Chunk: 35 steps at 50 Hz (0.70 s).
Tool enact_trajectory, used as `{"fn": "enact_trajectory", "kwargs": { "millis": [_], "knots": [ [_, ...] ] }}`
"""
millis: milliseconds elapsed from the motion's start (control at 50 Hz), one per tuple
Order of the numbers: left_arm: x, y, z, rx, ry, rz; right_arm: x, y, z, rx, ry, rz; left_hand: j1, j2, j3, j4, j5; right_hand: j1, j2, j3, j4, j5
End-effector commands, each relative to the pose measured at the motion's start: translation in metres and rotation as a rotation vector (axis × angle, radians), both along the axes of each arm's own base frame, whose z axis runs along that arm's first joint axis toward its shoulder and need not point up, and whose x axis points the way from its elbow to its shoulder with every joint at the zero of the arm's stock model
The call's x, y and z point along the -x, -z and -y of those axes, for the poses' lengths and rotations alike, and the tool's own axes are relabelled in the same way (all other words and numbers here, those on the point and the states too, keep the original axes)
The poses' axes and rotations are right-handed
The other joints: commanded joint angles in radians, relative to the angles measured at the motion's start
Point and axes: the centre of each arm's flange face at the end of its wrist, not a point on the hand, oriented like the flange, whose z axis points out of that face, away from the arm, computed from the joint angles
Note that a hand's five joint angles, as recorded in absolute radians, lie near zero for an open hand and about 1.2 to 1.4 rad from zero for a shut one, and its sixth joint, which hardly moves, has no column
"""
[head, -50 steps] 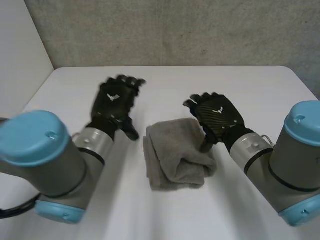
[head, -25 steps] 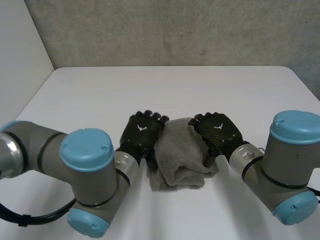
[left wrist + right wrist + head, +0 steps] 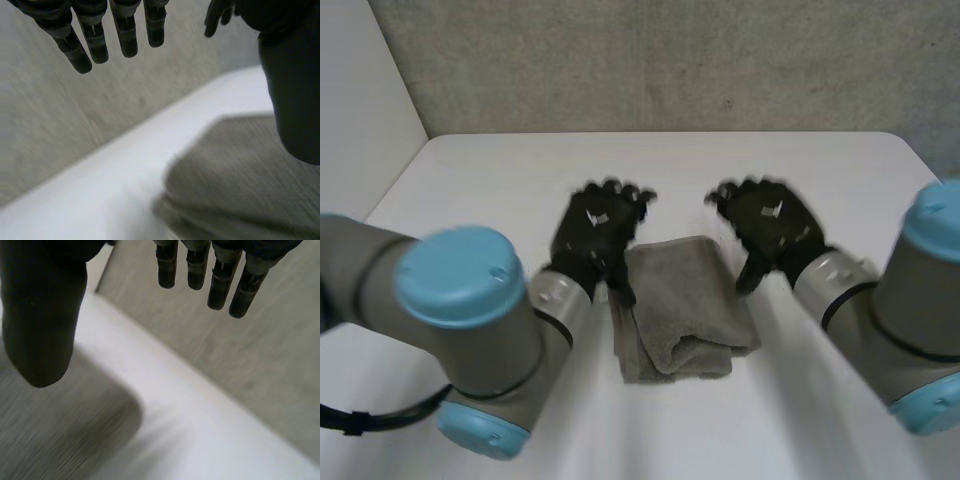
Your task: Fold the towel.
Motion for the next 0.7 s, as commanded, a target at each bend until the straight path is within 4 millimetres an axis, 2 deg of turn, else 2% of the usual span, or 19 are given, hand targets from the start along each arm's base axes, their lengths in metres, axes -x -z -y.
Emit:
{"fn": "enact_trajectory", "kwargs": {
  "millis": [20,40,80,100,140,200,280,340,700],
  "knots": [
    [-0.031,-0.085,0.015,0.135,-0.095,-0.108,0.017,-0.094,-0.010,0.174,0.122,0.171,-0.068,-0.063,-0.049,-0.068,-0.201,-0.052,-0.070,-0.065,-0.078,-0.062],
    [-0.031,-0.085,0.015,0.135,-0.095,-0.109,0.017,-0.094,-0.010,0.174,0.122,0.171,-0.068,-0.063,-0.049,-0.068,-0.201,-0.052,-0.070,-0.065,-0.078,-0.062],
    [-0.047,-0.108,0.019,0.137,-0.151,-0.112,0.023,-0.112,-0.011,0.188,0.152,0.203,-0.068,-0.063,-0.049,-0.068,-0.201,-0.052,-0.070,-0.065,-0.078,-0.062],
    [-0.047,-0.108,0.019,0.137,-0.151,-0.112,0.023,-0.112,-0.011,0.188,0.152,0.203,-0.068,-0.063,-0.049,-0.068,-0.201,-0.052,-0.070,-0.065,-0.078,-0.062],
    [-0.063,-0.122,0.026,0.125,-0.231,-0.102,0.025,-0.119,-0.012,0.171,0.167,0.193,-0.068,-0.063,-0.049,-0.068,-0.201,-0.052,-0.070,-0.065,-0.078,-0.062],
    [-0.071,-0.125,0.029,0.119,-0.267,-0.096,0.029,-0.120,-0.010,0.161,0.184,0.184,-0.068,-0.063,-0.049,-0.068,-0.201,-0.052,-0.070,-0.065,-0.078,-0.062],
    [-0.080,-0.137,0.031,0.142,-0.306,-0.112,0.047,-0.123,0.003,0.154,0.277,0.170,-0.068,-0.063,-0.049,-0.068,-0.201,-0.052,-0.070,-0.065,-0.078,-0.062],
    [-0.080,-0.137,0.030,0.140,-0.305,-0.111,0.055,-0.119,0.011,0.146,0.320,0.166,-0.068,-0.063,-0.049,-0.068,-0.201,-0.052,-0.070,-0.065,-0.078,-0.062],
    [-0.074,-0.127,0.023,0.112,-0.274,-0.099,0.050,-0.112,0.012,0.128,0.305,0.166,-0.073,-0.069,-0.055,-0.074,-0.206,-0.052,-0.070,-0.065,-0.078,-0.062]
  ]
}}
